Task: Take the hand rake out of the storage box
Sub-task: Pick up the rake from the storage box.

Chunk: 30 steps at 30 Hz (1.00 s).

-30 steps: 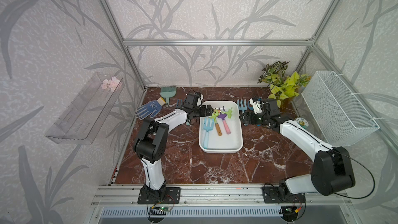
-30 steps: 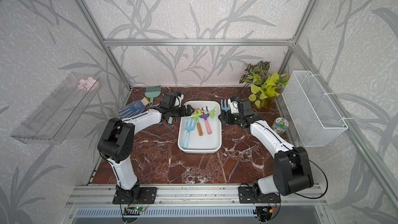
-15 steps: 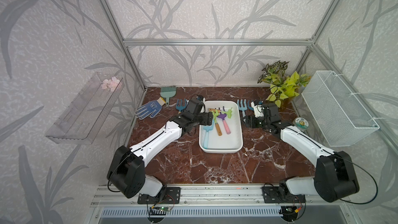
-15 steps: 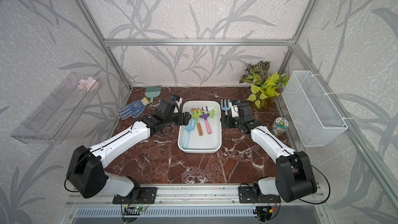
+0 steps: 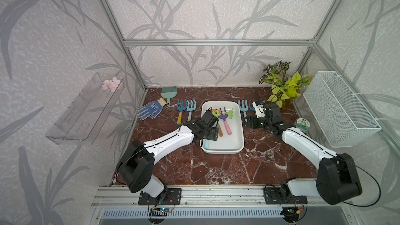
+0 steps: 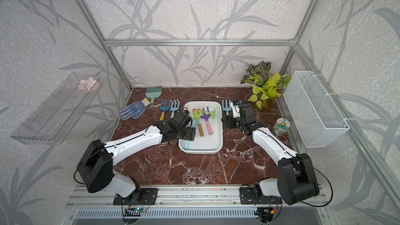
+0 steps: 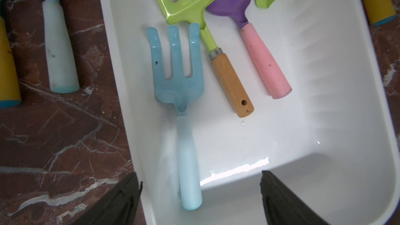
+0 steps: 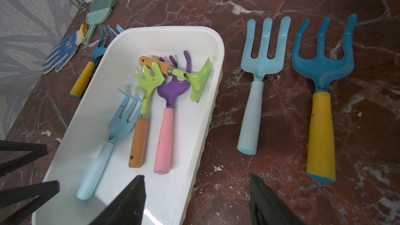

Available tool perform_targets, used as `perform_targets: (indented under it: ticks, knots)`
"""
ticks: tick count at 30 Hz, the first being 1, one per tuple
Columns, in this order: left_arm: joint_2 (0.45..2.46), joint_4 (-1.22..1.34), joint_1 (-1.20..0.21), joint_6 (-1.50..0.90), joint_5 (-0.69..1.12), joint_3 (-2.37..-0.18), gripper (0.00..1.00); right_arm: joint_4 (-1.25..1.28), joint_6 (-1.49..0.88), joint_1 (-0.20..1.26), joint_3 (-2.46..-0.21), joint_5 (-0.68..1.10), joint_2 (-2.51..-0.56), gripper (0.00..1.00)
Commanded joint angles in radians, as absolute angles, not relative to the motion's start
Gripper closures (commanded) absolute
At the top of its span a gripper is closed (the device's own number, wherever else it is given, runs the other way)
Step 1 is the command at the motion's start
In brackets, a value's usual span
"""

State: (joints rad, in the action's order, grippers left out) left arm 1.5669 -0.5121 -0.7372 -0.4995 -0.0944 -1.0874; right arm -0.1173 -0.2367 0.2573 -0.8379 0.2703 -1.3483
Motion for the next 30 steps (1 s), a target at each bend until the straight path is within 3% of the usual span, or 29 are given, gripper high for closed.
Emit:
perform_targets:
  ticks: [1,16,30]
  knots:
    - [1.619,-0.541,-0.744,-0.540,-0.100,-1.130,0.18,-0.100,-0.227,0.259,-0.827,0.267,-1.313,0.27]
    - [1.845,-0.600,-0.744,-0.582,-0.150,-1.265,0.38,-0.100,-0.224,0.256,-0.822,0.270,-1.293,0.32]
    - [1.978,-0.649,-0.744,-0.602,-0.128,-1.365,0.39,-0.104,-0.222,0.254,-0.823,0.276,-1.289,0.34]
